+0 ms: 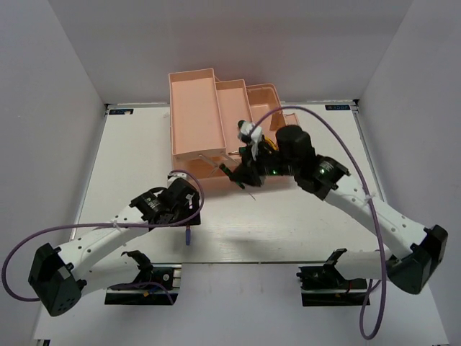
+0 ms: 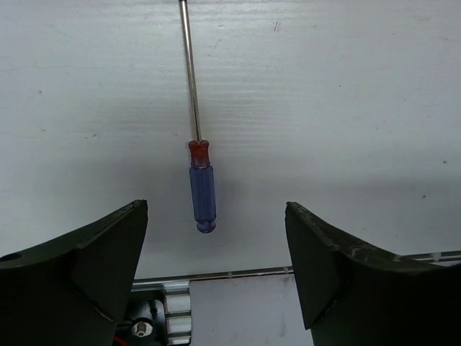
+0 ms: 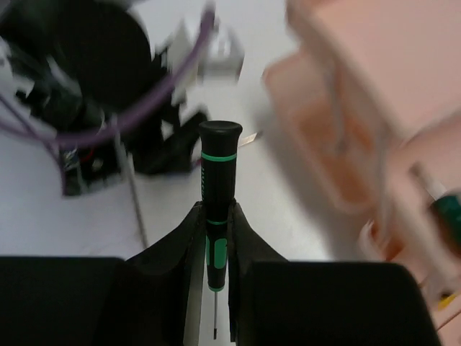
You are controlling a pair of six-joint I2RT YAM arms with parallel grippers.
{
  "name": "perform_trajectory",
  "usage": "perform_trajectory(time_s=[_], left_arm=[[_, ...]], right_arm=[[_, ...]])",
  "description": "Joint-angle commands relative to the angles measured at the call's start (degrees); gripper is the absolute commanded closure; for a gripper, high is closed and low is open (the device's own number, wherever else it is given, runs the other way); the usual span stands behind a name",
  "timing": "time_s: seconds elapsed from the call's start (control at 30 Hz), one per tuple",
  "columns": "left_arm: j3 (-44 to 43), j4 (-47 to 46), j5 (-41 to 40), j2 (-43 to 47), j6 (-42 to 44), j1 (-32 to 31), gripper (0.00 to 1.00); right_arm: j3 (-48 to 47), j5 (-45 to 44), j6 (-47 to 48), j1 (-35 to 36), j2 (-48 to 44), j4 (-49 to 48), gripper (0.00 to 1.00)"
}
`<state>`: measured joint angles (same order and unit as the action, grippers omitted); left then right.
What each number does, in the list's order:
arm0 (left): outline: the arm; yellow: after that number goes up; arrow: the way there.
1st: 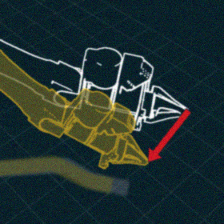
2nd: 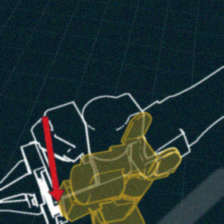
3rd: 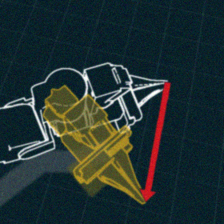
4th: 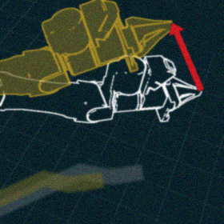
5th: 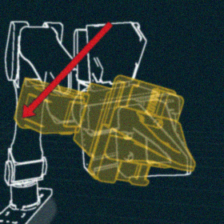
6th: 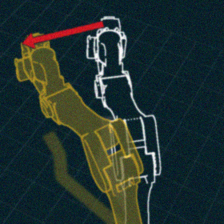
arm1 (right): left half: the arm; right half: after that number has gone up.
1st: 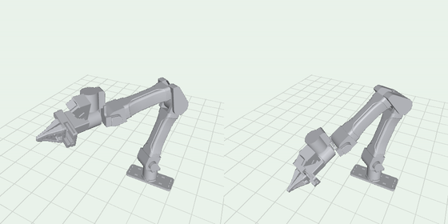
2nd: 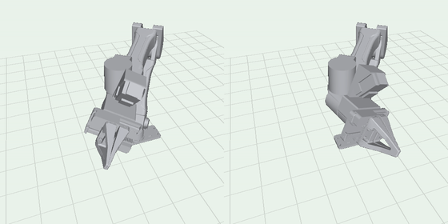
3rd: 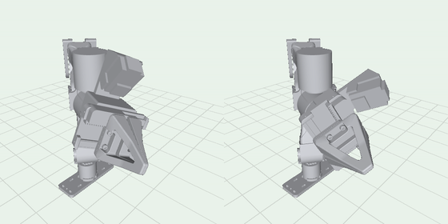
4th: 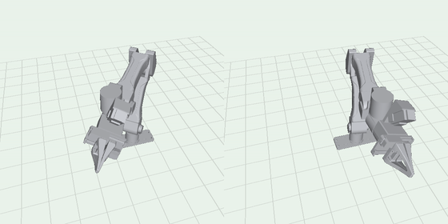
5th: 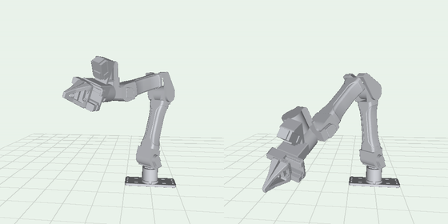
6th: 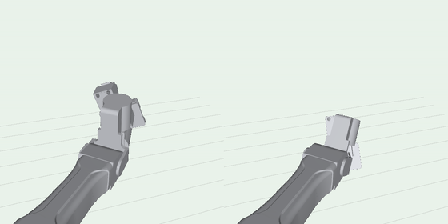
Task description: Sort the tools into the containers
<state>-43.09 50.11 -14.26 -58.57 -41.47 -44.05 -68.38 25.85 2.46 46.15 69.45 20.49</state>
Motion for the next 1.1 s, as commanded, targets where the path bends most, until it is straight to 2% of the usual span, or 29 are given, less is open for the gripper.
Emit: perform_trajectory(time_s=[0.0,0.1,0.13,0.23,0.27,0.33,0.37,0.4,0.43,0.5,0.53,0.63,0.7,0.73,0.8,0.83,0.9,0.93,1.07], left_arm=[[2.3,-3.4,1.8,-1.6,-3.6,-0.2,0.13],[3.9,-3.4,1.8,-3.8,-5.6,-0.2,0.12],[4.4,-4.7,1.8,-3.8,-6.3,-0.2,0.12],[5.6,-6.1,1.3,-5.5,-7.4,0.3,0.12],[5.6,-6.1,1.3,-6.2,-8.2,0.3,0.12],[6.2,-6.7,1.3,-8.5,-9.4,0.3,0.12],[6.2,-6.7,1.3,-8.5,-10.0,0.3,0.12],[7.0,-6.7,1.3,-9.4,-10.0,0.3,0.13],[7.5,-7.7,2.1,-9.4,-10.0,0.3,0.13],[8.3,-9.0,2.7,-10.2,-10.0,0.3,0.18],[8.8,-9.0,3.2,-10.7,-10.0,0.3,0.20],[9.3,-10.4,3.9,-11.7,-10.0,0.3,0.28],[9.3,-10.9,4.4,-12.4,-10.0,0.3,0.35],[9.3,-10.9,4.4,-13.1,-10.0,0.3,0.44],[9.3,-11.4,4.9,-13.9,-9.4,0.3,0.53],[9.3,-12.0,4.9,-14.6,-9.4,0.3,0.63],[8.8,-12.1,4.9,-15.2,-8.9,0.3,0.73],[8.8,-12.1,4.9,-15.2,-8.9,0.3,0.81],[5.8,-12.1,5.5,-13.1,-7.6,0.3,0.94]], right_arm=[[-10.7,-2.8,4.8,-0.4,7.7,-9.5,1.00],[-19.7,-7.6,5.1,-0.1,16.7,-16.0,1.00],[-21.9,-9.0,5.2,-0.1,22.8,-16.4,1.00],[-36.7,-13.2,3.3,-0.1,30.0,-13.3,1.00],[-44.7,-15.7,3.2,-0.2,38.4,-12.0,1.00],[-58.4,-17.0,2.7,-0.4,45.6,-7.9,1.00],[-61.2,-17.3,2.9,-0.2,49.8,-6.0,0.84],[-63.3,-17.6,3.0,-0.3,52.3,-5.6,0.59],[-66.5,-17.4,2.9,-0.2,53.1,-4.9,0.49],[-65.5,-16.8,3.0,-0.4,52.1,-5.4,0.35],[-60.8,-16.5,2.3,-0.4,51.1,-6.0,0.28],[-50.8,-16.0,2.5,-0.7,44.9,-11.1,0.28],[-48.1,-16.8,1.8,-1.2,41.4,-10.8,0.28],[-47.1,-17.1,1.3,-1.8,40.6,-10.6,0.28],[-42.6,-17.7,0.1,-2.8,36.3,-10.6,0.28],[-38.2,-18.2,-0.1,-4.0,33.8,-10.6,0.28],[-34.7,-17.9,-0.4,-4.8,30.1,-11.9,0.28],[-31.2,-17.8,-0.4,-5.2,27.3,-12.2,0.27],[-20.7,-17.7,0.4,-9.1,20.1,-12.1,0.27]])
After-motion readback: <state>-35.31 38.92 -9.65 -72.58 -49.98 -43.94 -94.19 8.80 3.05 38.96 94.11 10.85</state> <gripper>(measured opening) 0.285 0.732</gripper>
